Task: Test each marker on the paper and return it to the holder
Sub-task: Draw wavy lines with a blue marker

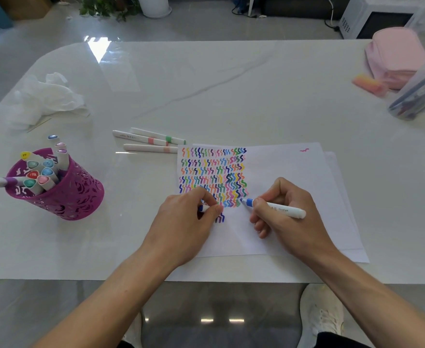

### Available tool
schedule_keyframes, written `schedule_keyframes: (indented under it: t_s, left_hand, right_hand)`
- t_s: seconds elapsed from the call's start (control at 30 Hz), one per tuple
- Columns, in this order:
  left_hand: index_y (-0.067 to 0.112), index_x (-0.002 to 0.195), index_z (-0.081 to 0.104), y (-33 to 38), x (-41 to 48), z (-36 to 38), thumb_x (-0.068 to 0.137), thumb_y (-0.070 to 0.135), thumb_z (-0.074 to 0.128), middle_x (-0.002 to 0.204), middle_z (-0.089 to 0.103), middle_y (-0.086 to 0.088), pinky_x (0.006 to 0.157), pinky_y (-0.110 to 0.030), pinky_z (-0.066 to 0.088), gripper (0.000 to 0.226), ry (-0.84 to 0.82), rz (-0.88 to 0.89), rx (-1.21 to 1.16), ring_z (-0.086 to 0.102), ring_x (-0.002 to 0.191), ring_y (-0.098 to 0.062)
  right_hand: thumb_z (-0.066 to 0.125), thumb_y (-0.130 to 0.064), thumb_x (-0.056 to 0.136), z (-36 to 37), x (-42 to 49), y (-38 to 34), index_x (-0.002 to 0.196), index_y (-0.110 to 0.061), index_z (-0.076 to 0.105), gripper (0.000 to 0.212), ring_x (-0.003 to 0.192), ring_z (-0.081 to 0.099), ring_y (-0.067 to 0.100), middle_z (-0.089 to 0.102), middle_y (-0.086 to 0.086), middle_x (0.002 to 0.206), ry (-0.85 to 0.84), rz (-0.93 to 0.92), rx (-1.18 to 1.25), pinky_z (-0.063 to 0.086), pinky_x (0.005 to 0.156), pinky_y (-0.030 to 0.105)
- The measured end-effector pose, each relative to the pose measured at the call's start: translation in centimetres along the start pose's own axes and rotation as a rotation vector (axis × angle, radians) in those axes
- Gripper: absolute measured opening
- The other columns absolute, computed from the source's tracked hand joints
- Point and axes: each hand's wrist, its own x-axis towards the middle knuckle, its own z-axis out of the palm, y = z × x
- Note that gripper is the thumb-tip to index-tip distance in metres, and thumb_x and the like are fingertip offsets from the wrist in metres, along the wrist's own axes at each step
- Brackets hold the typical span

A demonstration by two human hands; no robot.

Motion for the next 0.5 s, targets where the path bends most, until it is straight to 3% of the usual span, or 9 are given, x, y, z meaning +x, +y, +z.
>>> schedule_keyframes:
  t_s: [0.5]
  left_hand:
    - [0.034, 0.095, 0.063, 0.22, 0.04, -0.07, 0.095, 0.046, 0.059, 0.073, 0.051, 0.013, 0.053, -0.015, 0.028, 0.014, 0.013, -0.015, -0.006, 0.049, 0.064, -0.006]
  right_hand:
    - [0.072, -0.006, 0.086, 0.16, 0.01, -0.48, 0.075, -0.003, 0.054, 0.021, 0.048, 0.066, 0.016, 0.071, 0.013, 0.063, 0.042, 0.04, -0.071, 0.043, 0.042, 0.02]
